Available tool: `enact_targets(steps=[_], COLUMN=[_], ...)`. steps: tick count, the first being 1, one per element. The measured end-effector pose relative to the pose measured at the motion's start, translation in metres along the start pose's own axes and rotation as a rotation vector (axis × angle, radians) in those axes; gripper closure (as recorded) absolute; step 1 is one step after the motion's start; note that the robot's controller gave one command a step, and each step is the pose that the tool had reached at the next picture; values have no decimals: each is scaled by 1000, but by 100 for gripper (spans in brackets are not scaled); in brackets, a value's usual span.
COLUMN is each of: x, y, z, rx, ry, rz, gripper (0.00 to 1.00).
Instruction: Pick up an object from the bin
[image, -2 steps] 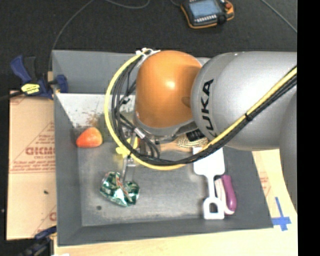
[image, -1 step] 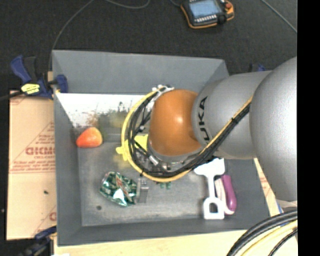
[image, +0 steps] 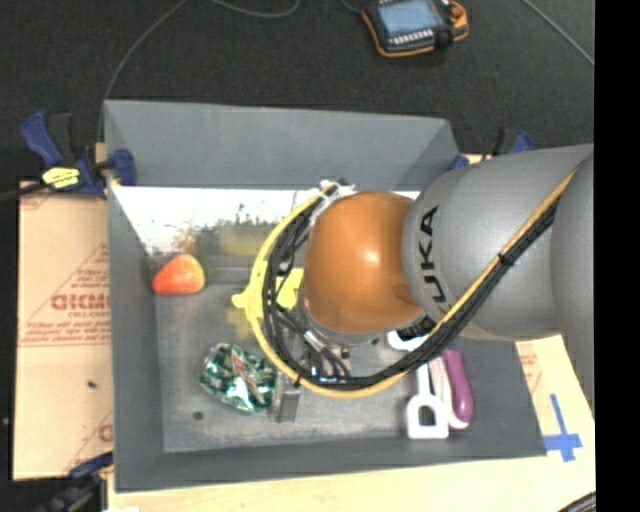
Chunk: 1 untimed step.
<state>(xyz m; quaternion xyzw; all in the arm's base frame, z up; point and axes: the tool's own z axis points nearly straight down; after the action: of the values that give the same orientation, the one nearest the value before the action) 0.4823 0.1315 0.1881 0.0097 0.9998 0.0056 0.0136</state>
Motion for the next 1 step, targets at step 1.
enact_targets(steps=[1], x=[-46], y=[2], z=[84], rx=[13], ry=[30], rz=[66], gripper=[0])
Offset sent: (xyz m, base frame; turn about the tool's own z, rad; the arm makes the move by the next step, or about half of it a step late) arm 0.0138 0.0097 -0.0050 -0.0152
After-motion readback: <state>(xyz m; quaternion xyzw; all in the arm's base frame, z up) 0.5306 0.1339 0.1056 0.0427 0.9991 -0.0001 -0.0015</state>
